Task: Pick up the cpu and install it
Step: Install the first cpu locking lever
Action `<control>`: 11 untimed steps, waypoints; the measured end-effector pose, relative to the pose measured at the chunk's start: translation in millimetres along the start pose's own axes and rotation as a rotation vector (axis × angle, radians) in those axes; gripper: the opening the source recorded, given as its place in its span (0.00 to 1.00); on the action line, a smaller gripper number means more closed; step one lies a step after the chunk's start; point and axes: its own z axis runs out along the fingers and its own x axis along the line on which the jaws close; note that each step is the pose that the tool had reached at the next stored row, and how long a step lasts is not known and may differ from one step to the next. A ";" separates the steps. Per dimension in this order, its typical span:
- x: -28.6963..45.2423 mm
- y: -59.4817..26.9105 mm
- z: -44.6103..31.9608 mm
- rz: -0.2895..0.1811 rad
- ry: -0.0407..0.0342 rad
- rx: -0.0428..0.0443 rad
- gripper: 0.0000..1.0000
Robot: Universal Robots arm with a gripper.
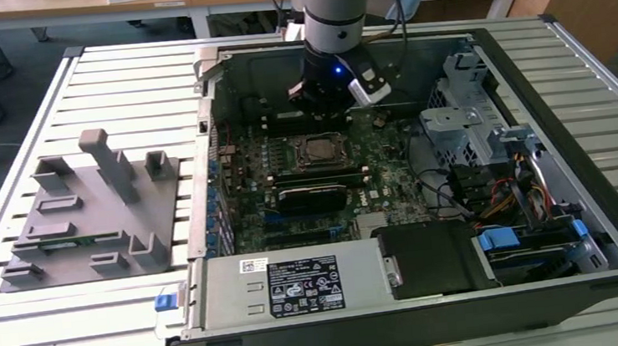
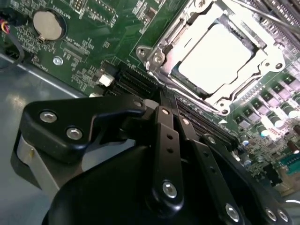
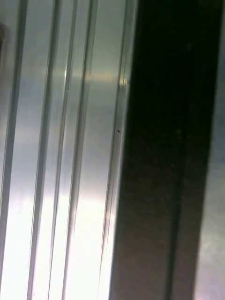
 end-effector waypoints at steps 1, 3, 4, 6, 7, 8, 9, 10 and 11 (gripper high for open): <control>0.1 -0.8 -0.1 0.000 0.0002 0.0015 0.11; 0.3 -2.9 -0.3 0.000 0.0004 0.0030 0.11; 0.3 -3.5 -0.4 0.000 0.0004 0.0030 0.11; 0.2 -4.8 -0.5 0.000 0.0002 0.0023 0.11; 0.1 -5.7 -0.6 0.000 0.0003 0.0011 0.11; 0.1 -6.8 -0.7 0.000 0.0002 0.0004 0.11; 0.1 -7.9 -0.8 0.000 0.0002 0.0001 0.11; 0.1 -8.8 -0.9 0.000 0.0002 0.0000 0.11; 0.1 -9.8 -1.0 0.000 0.0002 0.0001 0.11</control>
